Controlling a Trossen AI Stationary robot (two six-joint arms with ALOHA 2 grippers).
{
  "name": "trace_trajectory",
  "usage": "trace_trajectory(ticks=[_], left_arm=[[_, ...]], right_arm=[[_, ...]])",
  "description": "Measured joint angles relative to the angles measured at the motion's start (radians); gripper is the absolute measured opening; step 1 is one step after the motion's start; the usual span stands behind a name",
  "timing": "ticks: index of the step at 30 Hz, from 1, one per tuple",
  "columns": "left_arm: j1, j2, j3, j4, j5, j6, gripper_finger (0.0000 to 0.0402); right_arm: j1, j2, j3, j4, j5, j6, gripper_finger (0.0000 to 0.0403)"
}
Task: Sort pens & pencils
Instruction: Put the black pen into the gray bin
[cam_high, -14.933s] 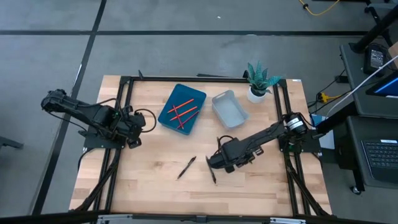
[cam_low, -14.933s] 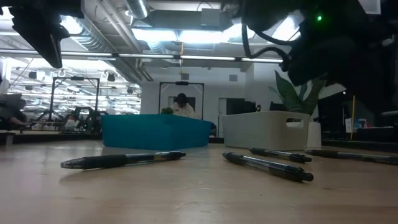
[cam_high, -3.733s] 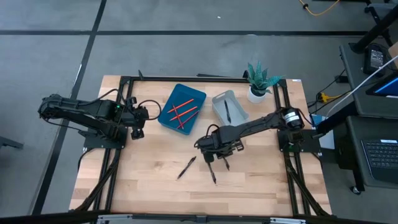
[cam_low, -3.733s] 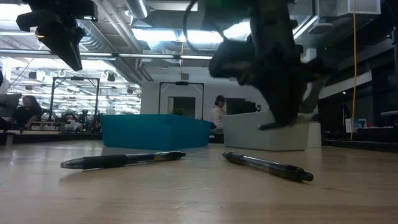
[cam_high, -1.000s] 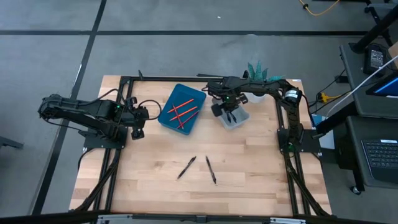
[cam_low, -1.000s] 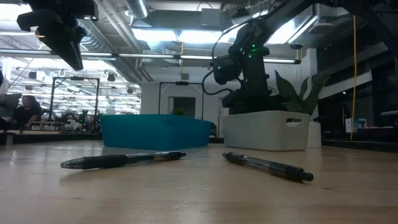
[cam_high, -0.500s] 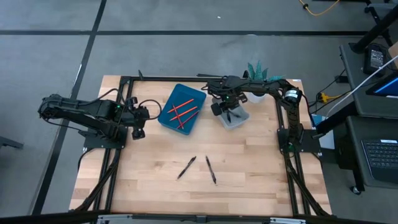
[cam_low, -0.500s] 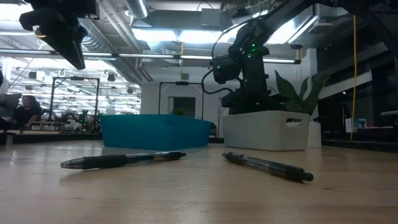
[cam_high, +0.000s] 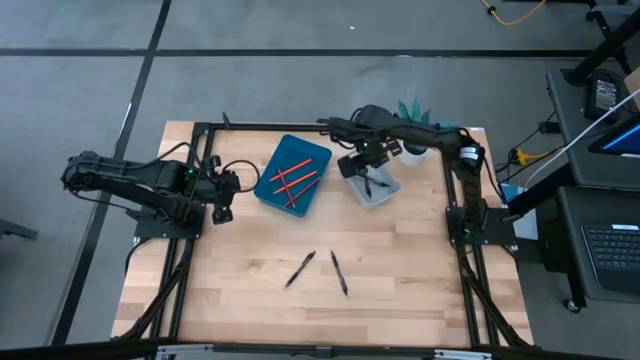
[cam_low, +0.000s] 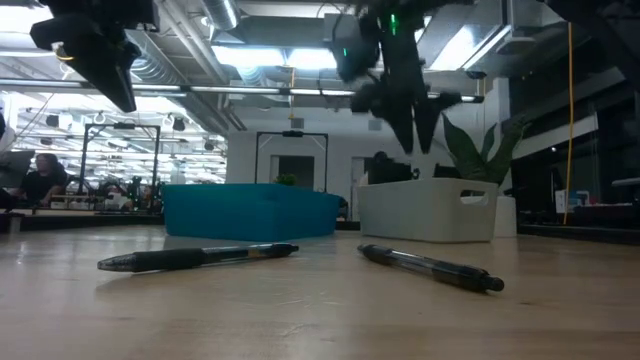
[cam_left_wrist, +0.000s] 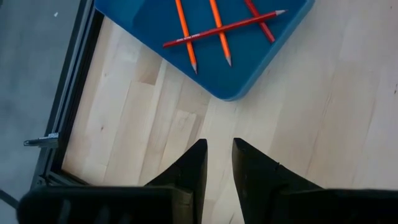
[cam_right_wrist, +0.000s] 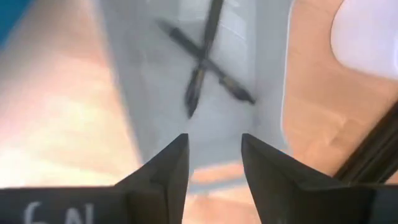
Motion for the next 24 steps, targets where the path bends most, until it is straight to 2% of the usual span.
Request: trace_trajectory(ticks=[2, 6, 10, 14, 18, 24], left_arm=[[0.0, 0.0, 0.0, -0.005, 0.0, 0.006, 0.0069], [0.0, 0.0, 0.0, -0.025, 0.0, 0.022, 0.0069], [0.0, 0.0, 0.0, -0.057, 0.0, 0.02, 0.0069], [0.0, 0.0, 0.0, -0.07, 0.0, 0.018, 0.0069], [0.0, 0.0, 0.0, -0.069, 0.001, 0.022, 0.0069], [0.0, 0.0, 0.0, -0.069, 0.001, 0.024, 0.0069]], right_arm=[[0.036, 0.0, 0.059, -0.039, -0.001, 0.039, 0.0148], [0.153, -0.008, 0.138, -0.009, -0.042, 0.139, 0.0148], [0.308, -0.01, 0.144, -0.002, -0.038, 0.268, 0.0148], [0.456, -0.01, 0.08, 0.061, -0.029, 0.46, 0.0148], [0.575, -0.009, -0.016, 0.249, -0.028, 0.651, 0.0148], [0.668, -0.009, -0.185, 0.507, -0.038, 0.873, 0.0149]])
